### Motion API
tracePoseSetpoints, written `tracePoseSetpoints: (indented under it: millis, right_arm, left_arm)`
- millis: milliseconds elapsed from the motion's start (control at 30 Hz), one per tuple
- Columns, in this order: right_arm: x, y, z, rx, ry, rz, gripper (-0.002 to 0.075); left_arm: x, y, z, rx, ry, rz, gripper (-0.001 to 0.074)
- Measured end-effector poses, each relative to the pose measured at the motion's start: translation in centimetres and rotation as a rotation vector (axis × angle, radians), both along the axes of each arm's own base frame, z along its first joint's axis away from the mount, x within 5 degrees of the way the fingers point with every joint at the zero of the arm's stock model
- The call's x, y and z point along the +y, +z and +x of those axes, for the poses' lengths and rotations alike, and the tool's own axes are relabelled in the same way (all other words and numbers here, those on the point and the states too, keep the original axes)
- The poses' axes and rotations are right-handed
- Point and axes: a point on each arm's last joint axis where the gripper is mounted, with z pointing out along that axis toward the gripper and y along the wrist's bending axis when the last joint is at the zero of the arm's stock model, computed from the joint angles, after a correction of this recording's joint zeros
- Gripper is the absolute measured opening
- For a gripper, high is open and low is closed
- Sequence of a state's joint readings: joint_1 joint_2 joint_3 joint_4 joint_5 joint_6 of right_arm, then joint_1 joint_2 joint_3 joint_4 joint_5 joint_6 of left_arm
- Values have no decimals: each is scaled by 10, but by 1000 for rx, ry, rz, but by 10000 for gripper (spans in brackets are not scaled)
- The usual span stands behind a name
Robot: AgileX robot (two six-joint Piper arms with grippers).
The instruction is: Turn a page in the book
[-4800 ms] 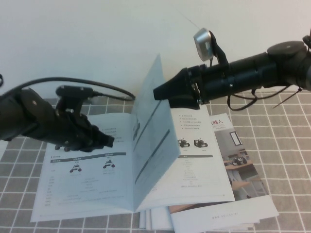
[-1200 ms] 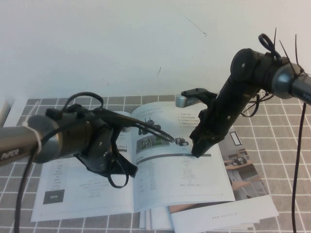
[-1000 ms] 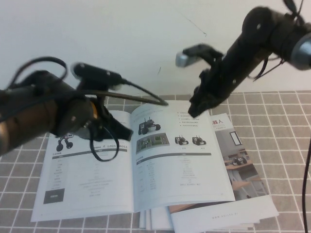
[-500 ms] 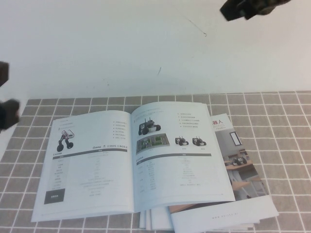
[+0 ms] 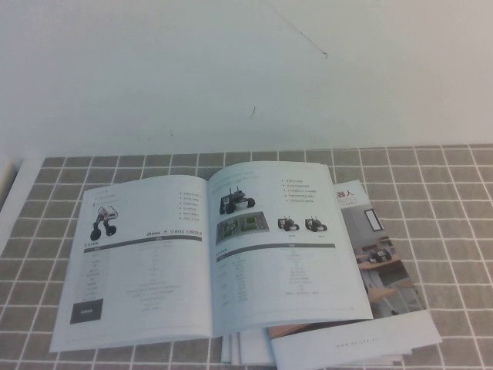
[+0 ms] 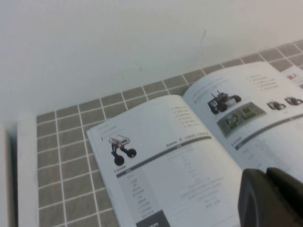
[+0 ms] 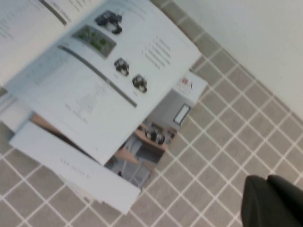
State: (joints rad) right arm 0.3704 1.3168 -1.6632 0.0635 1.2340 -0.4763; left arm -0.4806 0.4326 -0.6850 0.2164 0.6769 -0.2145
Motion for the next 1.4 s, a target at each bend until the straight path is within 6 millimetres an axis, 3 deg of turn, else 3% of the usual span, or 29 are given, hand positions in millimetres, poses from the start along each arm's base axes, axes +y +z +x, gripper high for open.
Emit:
tracePoseSetpoints:
  millis: [67,300,400,533,700,867,1100,1400]
  right_arm:
    - [-11,-3,-21,-6,-31,-7,-1]
    - [-47,-41,-108,-44,-116,50,-1]
    - [-58,-69,-134,-79,-128,77,-1]
    - [-65,-106,-154,-130,-154,131,-1]
    - [-70,-152,-166,-187,-187,202,-1]
    - [-69,-184,-167,-151,-211,237,-1]
    - [-68,-203,-166,-95,-224,220,-1]
    - [-68,-208,-166,-83,-227,217,-1]
  left_arm:
    - [1,-11,-4,9,-15,16,-4]
    - [1,-46,-12,26,-50,-9,-4]
    - [-3,-59,-12,6,-79,-34,-4]
    - [-7,-75,-9,4,-109,-31,-4]
    - [-8,-89,-8,34,-114,-22,-4]
    - [-9,-88,-8,24,-118,-42,-4]
    - [-9,-88,-8,27,-118,-43,-4]
    - [-8,-93,-9,72,-115,-25,-4]
